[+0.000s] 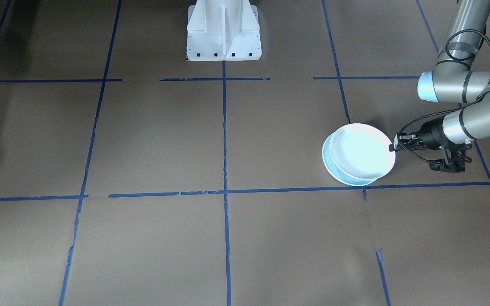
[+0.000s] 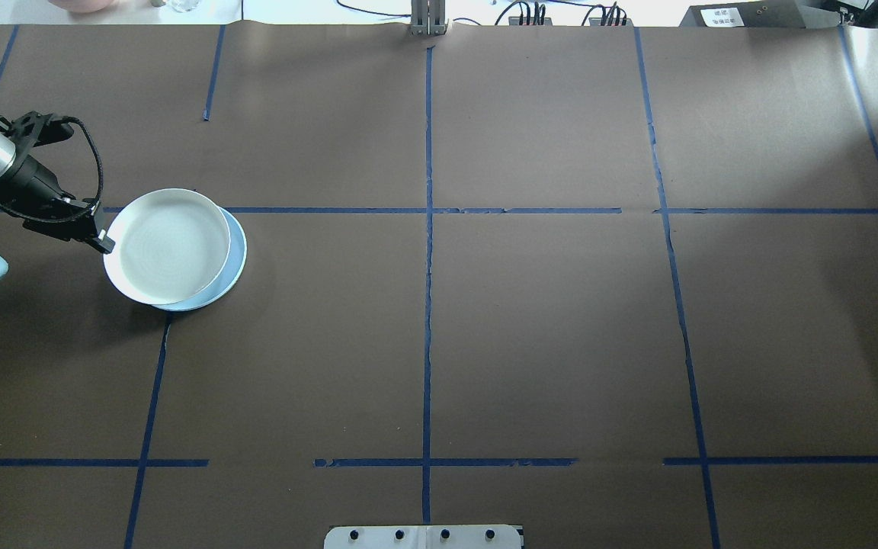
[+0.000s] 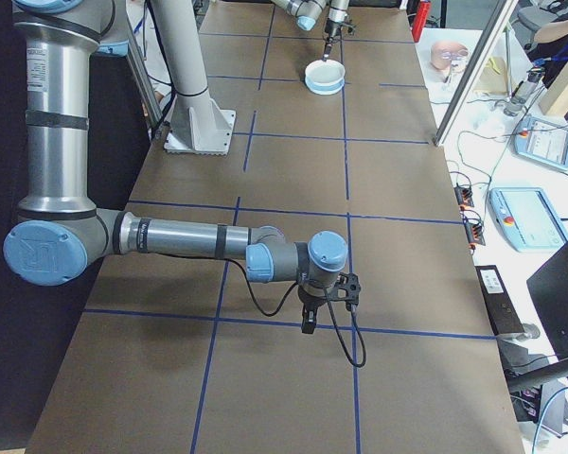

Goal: Stack plate in center

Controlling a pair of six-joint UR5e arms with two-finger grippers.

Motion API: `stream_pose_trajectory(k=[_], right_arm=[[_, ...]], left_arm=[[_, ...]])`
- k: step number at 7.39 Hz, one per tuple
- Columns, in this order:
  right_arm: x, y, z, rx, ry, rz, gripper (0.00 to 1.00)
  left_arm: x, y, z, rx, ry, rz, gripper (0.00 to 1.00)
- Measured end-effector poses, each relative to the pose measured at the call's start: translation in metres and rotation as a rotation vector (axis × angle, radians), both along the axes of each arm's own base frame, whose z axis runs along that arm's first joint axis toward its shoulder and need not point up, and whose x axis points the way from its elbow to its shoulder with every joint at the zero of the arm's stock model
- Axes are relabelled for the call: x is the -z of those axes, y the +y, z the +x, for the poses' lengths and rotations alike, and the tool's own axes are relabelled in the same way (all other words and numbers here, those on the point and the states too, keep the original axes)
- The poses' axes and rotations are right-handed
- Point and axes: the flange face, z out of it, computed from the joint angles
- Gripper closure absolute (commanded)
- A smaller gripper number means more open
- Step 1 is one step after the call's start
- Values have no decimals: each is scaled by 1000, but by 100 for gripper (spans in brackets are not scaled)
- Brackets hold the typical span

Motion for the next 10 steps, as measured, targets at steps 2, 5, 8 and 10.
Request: stream_pose_trajectory(k=[2, 5, 8, 10], right_arm=[[0, 0, 0, 0, 0, 0, 0], [0, 0, 0, 0, 0, 0, 0], [0, 0, 0, 0, 0, 0, 0], [0, 0, 0, 0, 0, 0, 0]], left_arm=[[2, 1, 3, -2, -1, -4, 100], [4, 0, 6, -1, 0, -7, 100], [2, -2, 7, 0, -5, -12, 10], [-1, -2, 6, 1, -10, -11, 10]])
